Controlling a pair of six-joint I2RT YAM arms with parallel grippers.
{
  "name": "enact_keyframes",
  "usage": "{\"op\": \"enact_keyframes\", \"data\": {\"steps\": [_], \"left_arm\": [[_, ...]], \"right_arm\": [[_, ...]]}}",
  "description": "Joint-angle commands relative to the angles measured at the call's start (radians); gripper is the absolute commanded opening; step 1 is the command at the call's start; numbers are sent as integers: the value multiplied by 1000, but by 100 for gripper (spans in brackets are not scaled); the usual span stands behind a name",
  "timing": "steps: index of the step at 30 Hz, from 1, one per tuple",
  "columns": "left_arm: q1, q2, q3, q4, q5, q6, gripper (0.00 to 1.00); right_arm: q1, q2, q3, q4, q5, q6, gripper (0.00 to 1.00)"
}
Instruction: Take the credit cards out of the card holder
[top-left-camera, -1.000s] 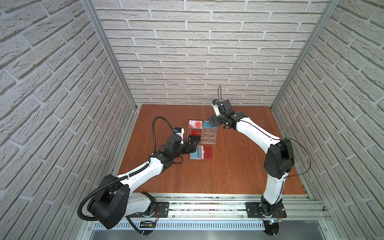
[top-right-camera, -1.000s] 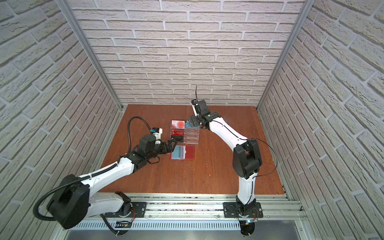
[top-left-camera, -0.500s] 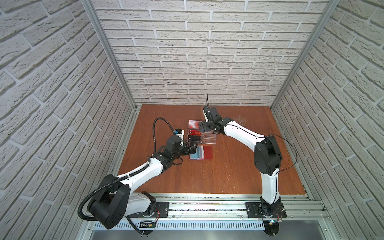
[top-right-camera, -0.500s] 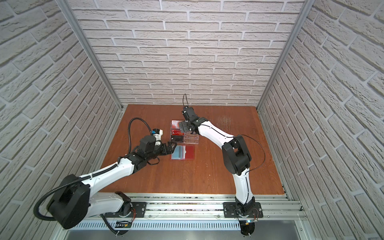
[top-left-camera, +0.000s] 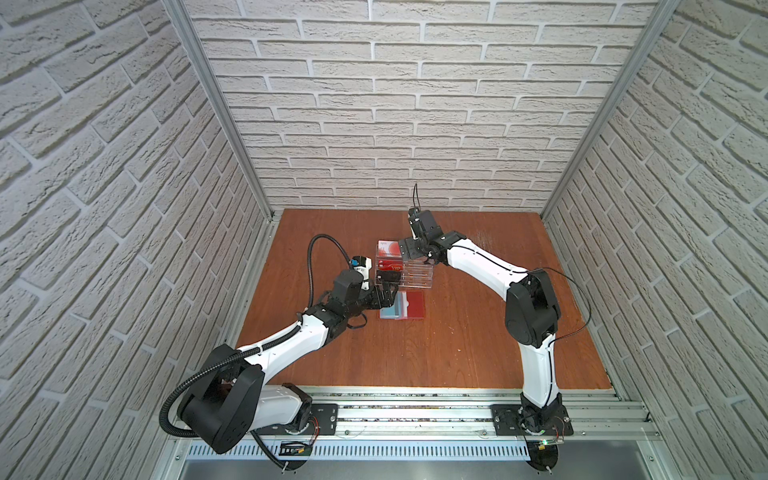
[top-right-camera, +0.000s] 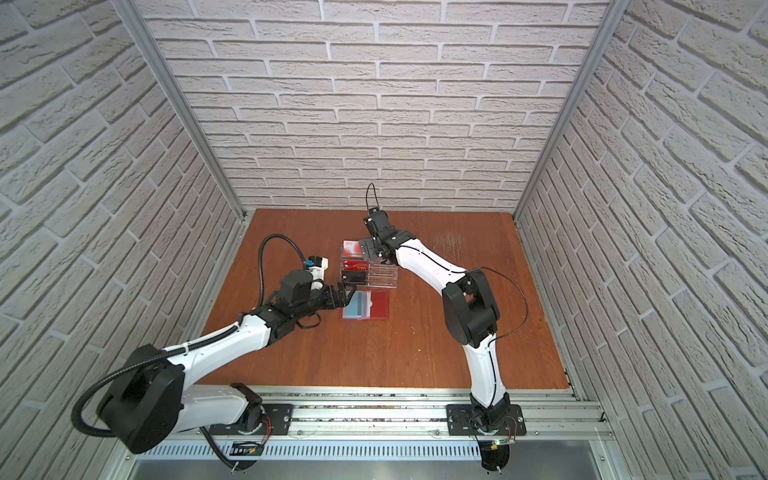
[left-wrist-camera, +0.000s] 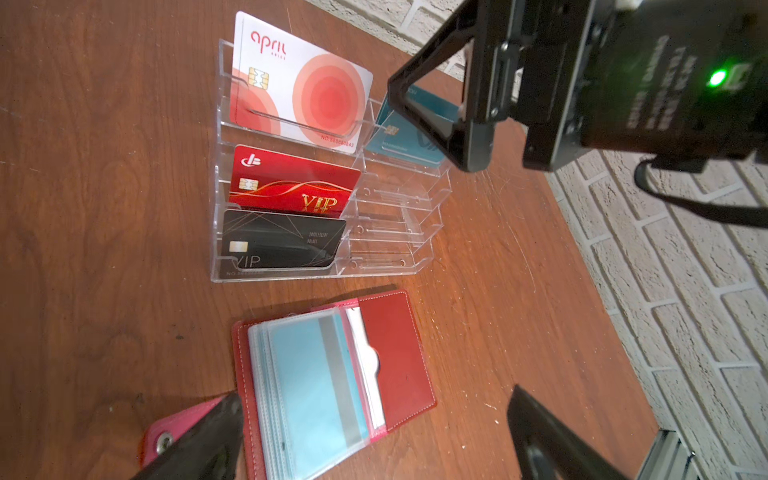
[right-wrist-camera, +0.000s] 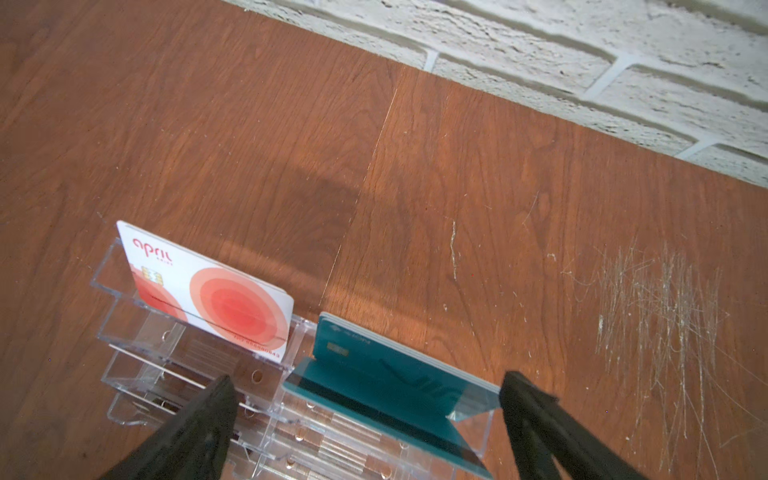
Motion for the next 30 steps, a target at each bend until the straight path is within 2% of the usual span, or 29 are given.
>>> {"op": "enact_keyframes", "data": {"steps": [1, 10, 30], "left_arm": [[-5, -2, 19, 62, 4, 8, 98], [-5, -16, 10, 55, -1, 8, 98], [-7, -31, 0, 45, -3, 6, 98]], "right_arm": [[-1, 19, 31, 4, 24, 4, 100], [-1, 30, 30, -1, 21, 6, 100], [-10, 16, 14, -9, 120, -4, 100]]}}
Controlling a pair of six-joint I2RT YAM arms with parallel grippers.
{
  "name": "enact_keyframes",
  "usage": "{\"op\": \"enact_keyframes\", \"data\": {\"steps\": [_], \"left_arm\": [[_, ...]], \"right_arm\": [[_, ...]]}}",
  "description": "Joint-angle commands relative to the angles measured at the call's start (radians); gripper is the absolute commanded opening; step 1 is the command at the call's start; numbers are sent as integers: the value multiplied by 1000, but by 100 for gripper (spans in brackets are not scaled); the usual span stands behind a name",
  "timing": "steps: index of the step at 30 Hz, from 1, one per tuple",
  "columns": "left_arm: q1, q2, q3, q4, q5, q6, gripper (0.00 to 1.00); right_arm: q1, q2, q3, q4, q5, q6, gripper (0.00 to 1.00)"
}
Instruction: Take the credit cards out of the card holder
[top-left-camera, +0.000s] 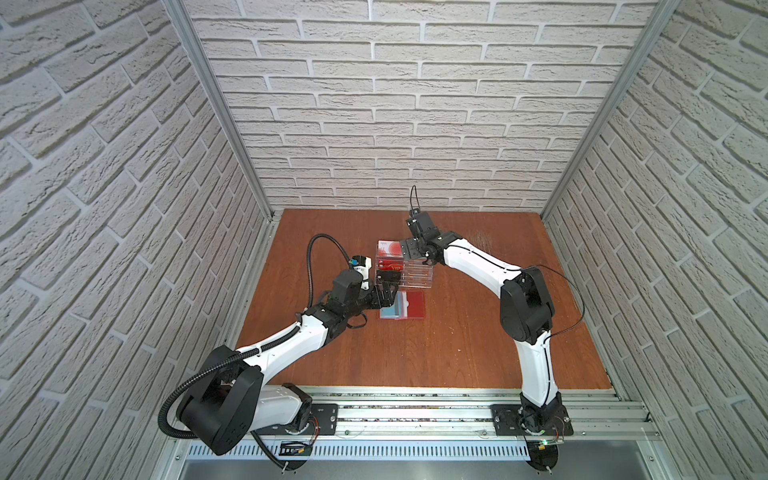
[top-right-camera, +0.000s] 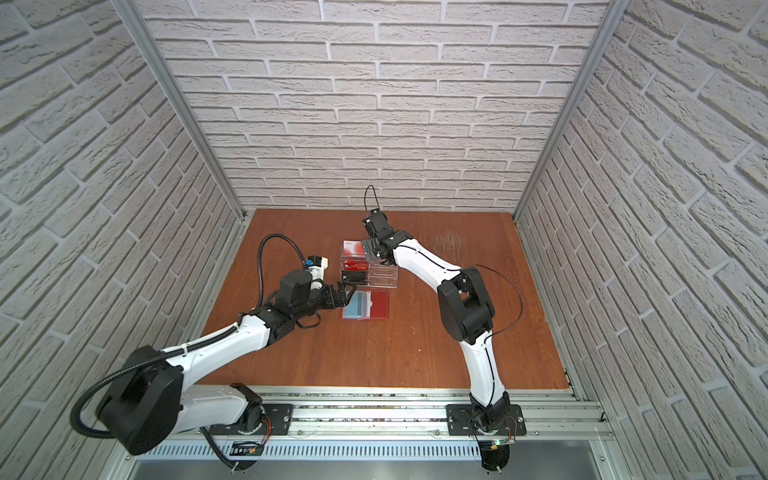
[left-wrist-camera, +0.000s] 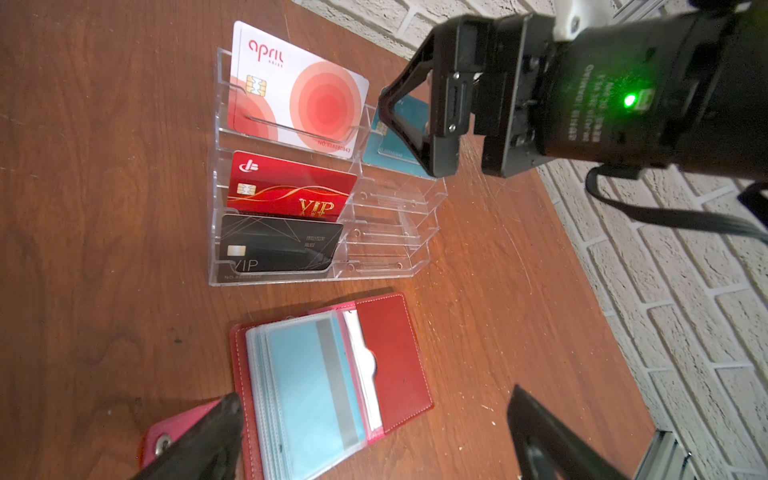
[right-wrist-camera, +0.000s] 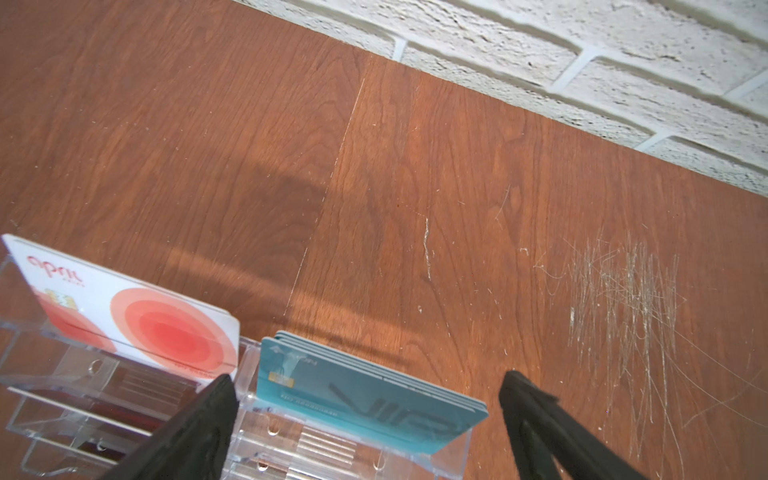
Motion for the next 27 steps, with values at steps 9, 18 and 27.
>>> {"op": "enact_keyframes", "data": {"steps": [9, 18, 27], "left_arm": [[-7, -35, 1, 29, -4, -4, 98], [-29, -69, -12, -13, -20, -61, 98], [-39, -120, -84, -10, 1, -152, 98]], "right_arm": [[-8, -120, -89, 41, 44, 17, 100], [-9, -308, -224, 19, 97, 140, 100], [-123, -579, -633, 211, -390, 281, 100]]}}
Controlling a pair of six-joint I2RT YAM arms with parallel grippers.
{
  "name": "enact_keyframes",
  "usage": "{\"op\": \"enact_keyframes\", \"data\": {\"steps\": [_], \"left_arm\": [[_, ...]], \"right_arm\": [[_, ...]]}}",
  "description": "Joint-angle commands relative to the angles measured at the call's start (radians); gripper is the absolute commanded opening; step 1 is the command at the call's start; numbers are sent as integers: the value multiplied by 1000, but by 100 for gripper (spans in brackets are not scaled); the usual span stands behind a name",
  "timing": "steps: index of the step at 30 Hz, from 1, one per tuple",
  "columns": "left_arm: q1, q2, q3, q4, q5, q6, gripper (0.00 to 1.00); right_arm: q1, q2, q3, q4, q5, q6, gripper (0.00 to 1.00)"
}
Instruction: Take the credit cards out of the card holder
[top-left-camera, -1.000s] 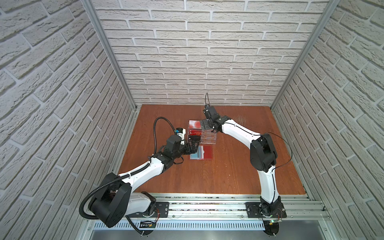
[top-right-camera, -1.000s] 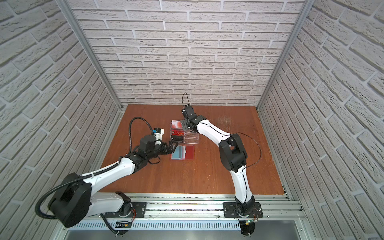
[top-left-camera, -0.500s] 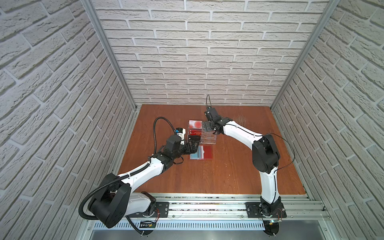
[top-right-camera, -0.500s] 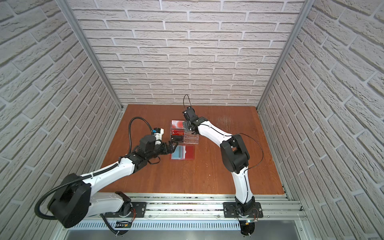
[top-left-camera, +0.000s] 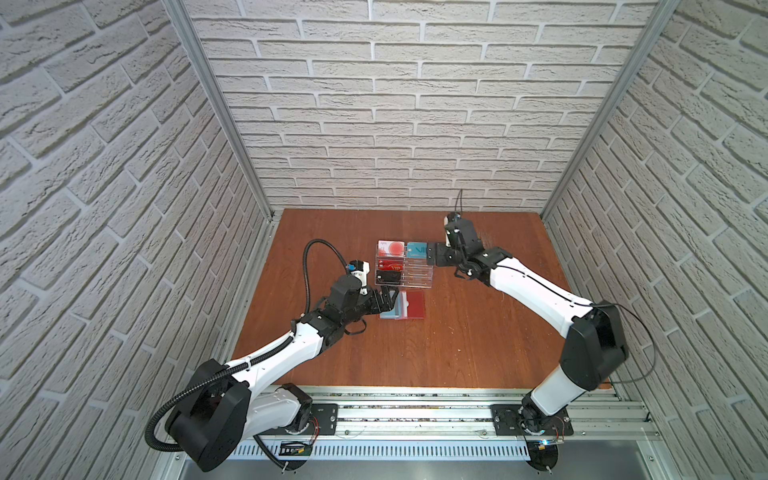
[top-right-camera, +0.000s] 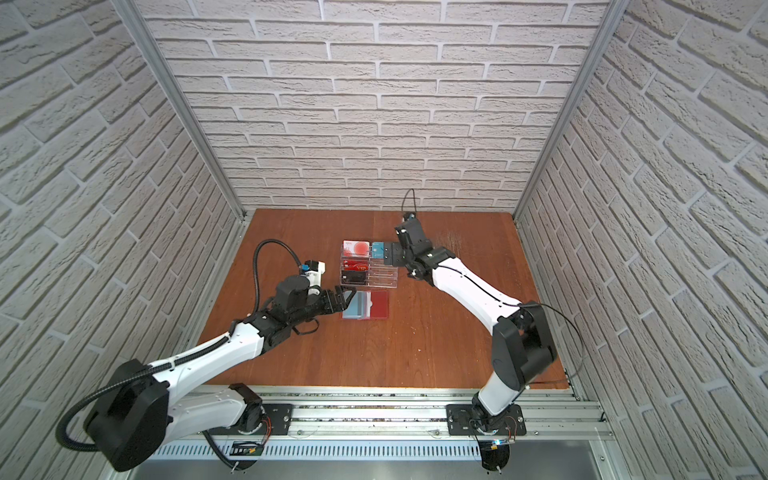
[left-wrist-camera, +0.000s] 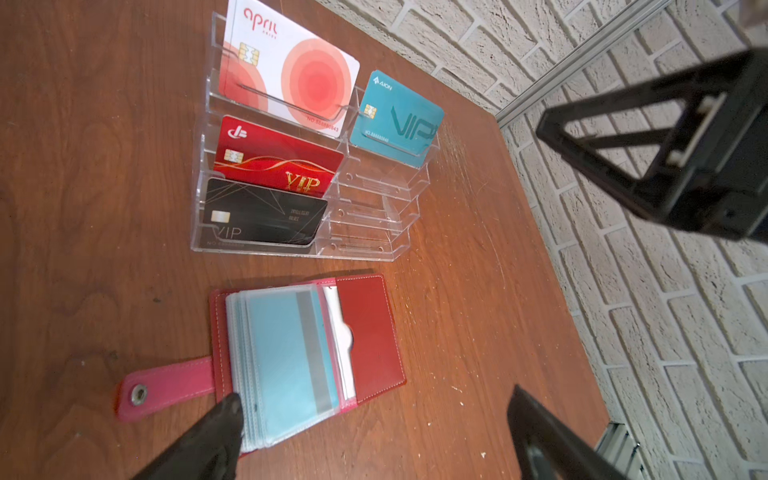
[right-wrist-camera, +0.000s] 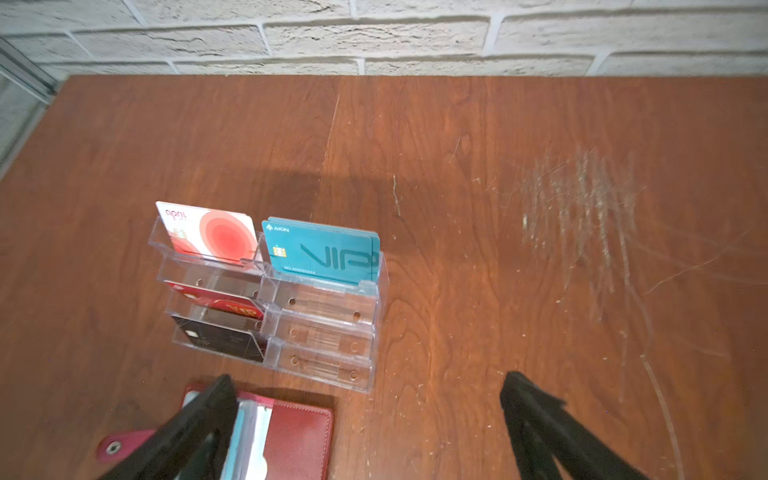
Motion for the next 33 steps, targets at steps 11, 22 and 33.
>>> {"op": "enact_keyframes", "data": {"steps": [11, 22, 33], "left_arm": [[-5, 33, -31, 78, 72, -106, 98], [59, 148, -28, 221, 196, -159, 98], [28, 260, -19, 337, 179, -225, 98]], "right_arm": [[-1, -36, -208, 30, -346, -49, 100], [63, 30, -263, 148, -325, -37, 100], [64, 125, -280, 203, -432, 7, 77]]}}
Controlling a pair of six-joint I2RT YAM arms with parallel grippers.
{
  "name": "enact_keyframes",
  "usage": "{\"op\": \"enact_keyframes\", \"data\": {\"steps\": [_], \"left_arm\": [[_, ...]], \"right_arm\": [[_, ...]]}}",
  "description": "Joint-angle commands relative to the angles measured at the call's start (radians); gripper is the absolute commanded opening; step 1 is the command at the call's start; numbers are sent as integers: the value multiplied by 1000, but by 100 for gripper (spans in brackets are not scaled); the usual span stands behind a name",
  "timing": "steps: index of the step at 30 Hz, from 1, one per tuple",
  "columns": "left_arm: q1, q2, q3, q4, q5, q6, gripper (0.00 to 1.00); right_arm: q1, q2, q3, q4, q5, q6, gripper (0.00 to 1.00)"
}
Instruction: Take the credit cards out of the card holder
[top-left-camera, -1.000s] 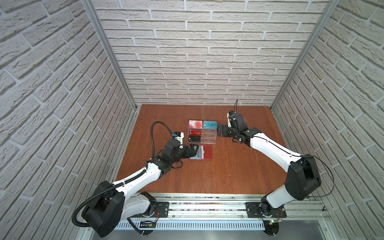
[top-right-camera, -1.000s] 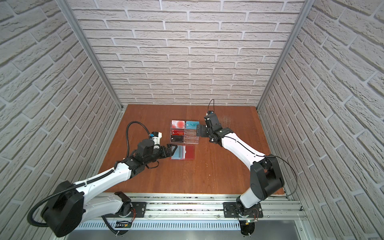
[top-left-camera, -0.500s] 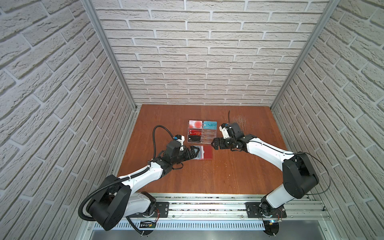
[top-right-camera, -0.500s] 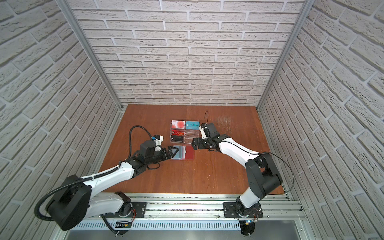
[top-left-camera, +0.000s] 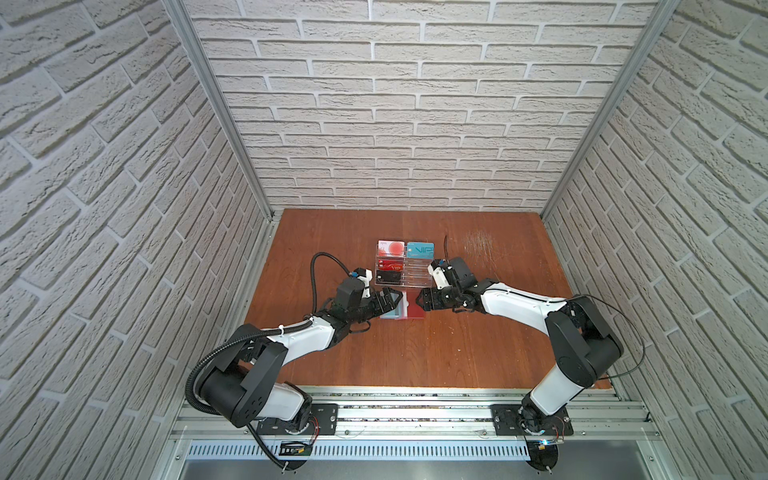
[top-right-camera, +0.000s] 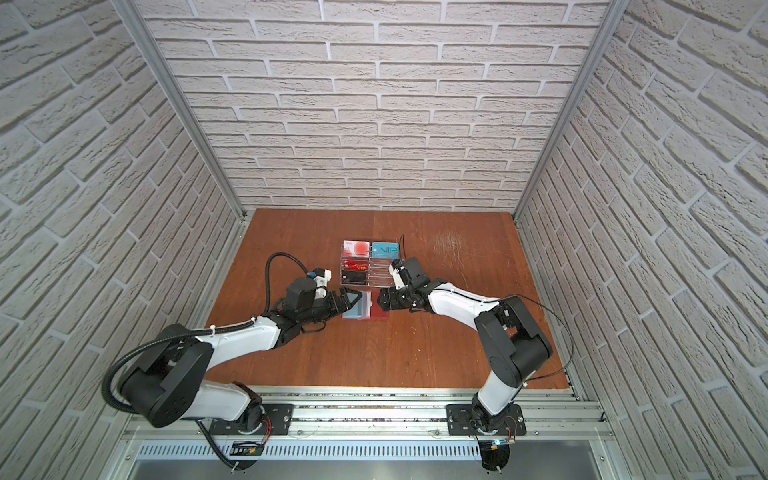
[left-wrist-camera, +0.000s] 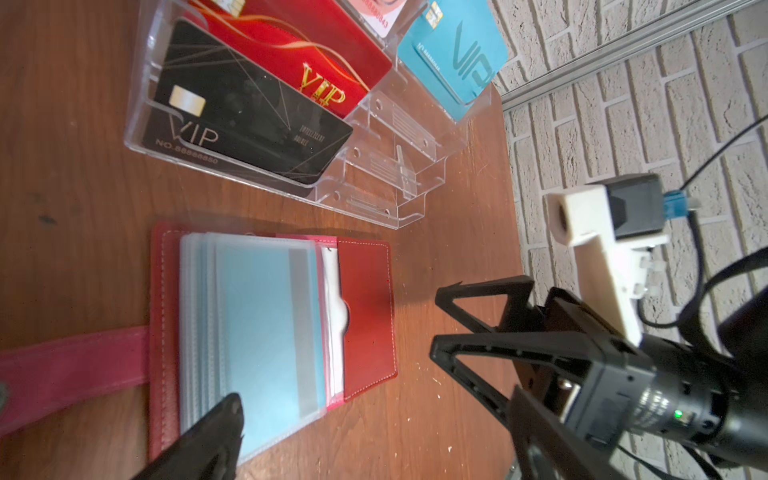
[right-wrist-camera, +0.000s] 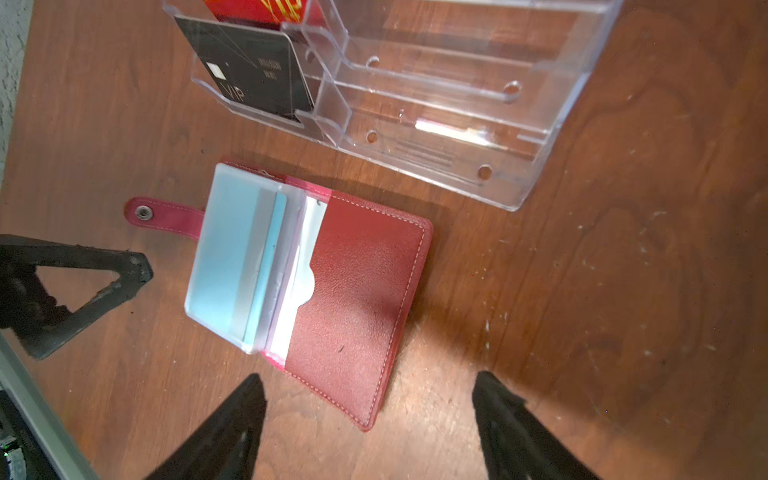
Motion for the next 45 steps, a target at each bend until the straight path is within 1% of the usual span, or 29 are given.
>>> {"op": "enact_keyframes", "data": {"steps": [1, 6, 10, 13, 18, 23, 25, 30, 33, 45], "left_arm": [[-12, 10, 28, 75, -14, -21, 98], [-9, 4, 46, 19, -38, -9, 98], [6, -12, 28, 7, -52, -15, 98], [23, -9, 14, 16, -41, -29, 98], [31, -7, 13, 17, -27, -25, 98], [31, 7, 15, 26, -18, -27, 98], [31, 12, 17, 28, -12, -31, 98], [31, 23, 24, 23, -14, -28, 98], [31, 44, 32, 36, -5, -35, 98], [33, 98, 32, 60, -6, -48, 98]], "right_arm": [[0, 30, 23, 31, -41, 11, 75], [1, 50, 28, 40, -60, 22, 71], [0, 79, 36, 43, -79, 27, 62], [1, 90, 38, 48, -82, 28, 58], [-1, 102, 41, 50, -90, 28, 55], [-1, 115, 43, 60, -94, 25, 42], [-1, 120, 45, 62, -93, 21, 40], [-1, 134, 58, 51, -103, 14, 29], [-1, 143, 61, 54, -112, 18, 25], [-1, 152, 66, 53, -117, 17, 18]]}}
